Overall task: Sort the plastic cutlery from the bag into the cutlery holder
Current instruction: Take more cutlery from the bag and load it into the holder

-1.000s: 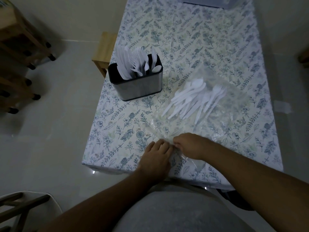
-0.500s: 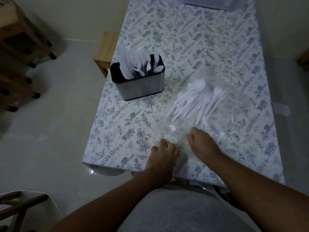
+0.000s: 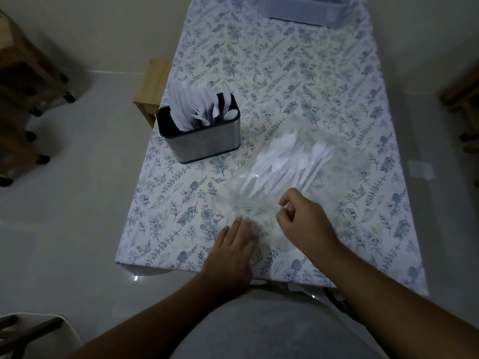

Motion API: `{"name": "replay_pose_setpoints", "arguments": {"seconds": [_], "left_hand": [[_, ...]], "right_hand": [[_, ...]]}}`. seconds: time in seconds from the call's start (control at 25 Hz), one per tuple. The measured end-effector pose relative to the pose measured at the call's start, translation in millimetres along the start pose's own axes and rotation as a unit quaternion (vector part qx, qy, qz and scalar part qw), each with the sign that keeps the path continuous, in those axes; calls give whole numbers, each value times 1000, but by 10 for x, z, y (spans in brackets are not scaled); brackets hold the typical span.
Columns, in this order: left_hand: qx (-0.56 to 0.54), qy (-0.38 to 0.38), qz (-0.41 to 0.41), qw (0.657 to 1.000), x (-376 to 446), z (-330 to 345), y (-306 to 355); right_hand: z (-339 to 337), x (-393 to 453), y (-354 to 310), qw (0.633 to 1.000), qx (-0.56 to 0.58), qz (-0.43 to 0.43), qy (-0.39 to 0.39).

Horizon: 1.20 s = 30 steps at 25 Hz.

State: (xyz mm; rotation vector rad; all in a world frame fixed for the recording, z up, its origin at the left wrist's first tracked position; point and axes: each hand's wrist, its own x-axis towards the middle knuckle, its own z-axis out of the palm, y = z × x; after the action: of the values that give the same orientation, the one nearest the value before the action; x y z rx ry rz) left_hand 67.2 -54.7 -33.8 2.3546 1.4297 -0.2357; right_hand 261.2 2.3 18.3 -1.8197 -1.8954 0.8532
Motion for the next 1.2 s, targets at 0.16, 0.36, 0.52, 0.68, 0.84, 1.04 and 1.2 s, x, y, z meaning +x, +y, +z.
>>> {"name": "replay_pose_setpoints", "arguments": {"seconds": [0.16,0.36,0.52,0.68,0.84,1.04,1.2], "left_hand": [[-4,-9,20,1000,-77,41,-132],[-322,61,-149,933,-147,-405,-85],[-719,90,-393,565,148,-639,-10],[-731,117,-464,487,-67,-615,-125],[-602,275,-515,545,-161,-506,-417],[-230,319,-347,851,14,-589,-364],[-151,144,-263,942,265,-306,-411]], "right_hand": [[-154,54,-38,999,-13,-39,23],[-172,-43,-172,998,26,-59,-28],[67,-288,-346,968,-6,-127,-216],[5,7,-134,994,-25,-57,-92],[-55,432,203,990,-132,-39,42],[7,785,396,987,-139,63,50],[120,849,461,988,-116,91,56]]}}
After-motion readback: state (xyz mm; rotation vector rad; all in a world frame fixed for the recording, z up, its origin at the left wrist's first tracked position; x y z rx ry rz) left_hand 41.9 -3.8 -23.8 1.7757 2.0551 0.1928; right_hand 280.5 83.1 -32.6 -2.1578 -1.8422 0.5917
